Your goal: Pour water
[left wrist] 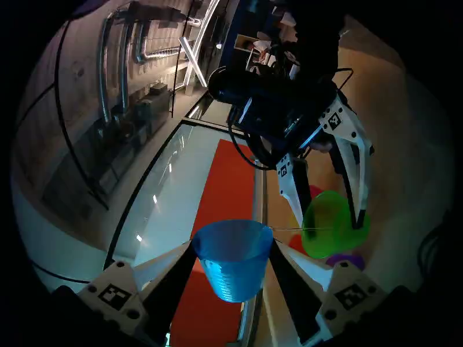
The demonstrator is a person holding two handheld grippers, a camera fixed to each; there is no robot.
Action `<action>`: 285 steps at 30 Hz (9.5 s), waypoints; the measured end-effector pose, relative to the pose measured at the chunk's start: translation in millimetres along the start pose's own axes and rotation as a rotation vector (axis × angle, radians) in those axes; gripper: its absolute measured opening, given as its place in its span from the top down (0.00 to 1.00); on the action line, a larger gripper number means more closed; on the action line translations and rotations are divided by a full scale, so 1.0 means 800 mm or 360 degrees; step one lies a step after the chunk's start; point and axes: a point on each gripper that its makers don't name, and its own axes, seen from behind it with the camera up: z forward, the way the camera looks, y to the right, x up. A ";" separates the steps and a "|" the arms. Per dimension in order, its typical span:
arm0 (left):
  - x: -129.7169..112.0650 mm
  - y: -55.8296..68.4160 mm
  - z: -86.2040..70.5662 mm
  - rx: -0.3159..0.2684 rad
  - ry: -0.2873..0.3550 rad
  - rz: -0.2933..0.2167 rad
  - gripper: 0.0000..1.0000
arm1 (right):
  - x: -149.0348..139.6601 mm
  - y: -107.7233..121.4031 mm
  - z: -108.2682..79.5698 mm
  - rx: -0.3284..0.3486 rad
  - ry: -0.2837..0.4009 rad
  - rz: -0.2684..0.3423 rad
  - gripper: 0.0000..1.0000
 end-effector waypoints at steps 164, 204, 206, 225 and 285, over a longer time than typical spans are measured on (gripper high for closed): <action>0.016 -0.021 -0.007 0.0070 0.0017 0.0369 0.14 | 0.009 -0.003 0.003 0.0006 0.0001 -0.0035 0.10; 0.018 -0.016 -0.007 0.0061 0.0024 0.0413 0.14 | 0.008 -0.004 0.005 0.0013 0.0000 -0.0049 0.10; 0.018 -0.016 -0.007 0.0061 0.0026 0.0413 0.14 | 0.009 -0.004 0.005 0.0013 0.0001 -0.0049 0.10; 0.016 -0.018 -0.007 0.0077 0.0024 0.0358 0.14 | 0.008 -0.002 0.004 0.0003 0.0000 -0.0049 0.10; -0.013 -0.023 -0.024 0.0124 -0.0029 -0.0625 0.14 | 0.016 -0.001 -0.004 -0.0068 0.0021 -0.0054 0.10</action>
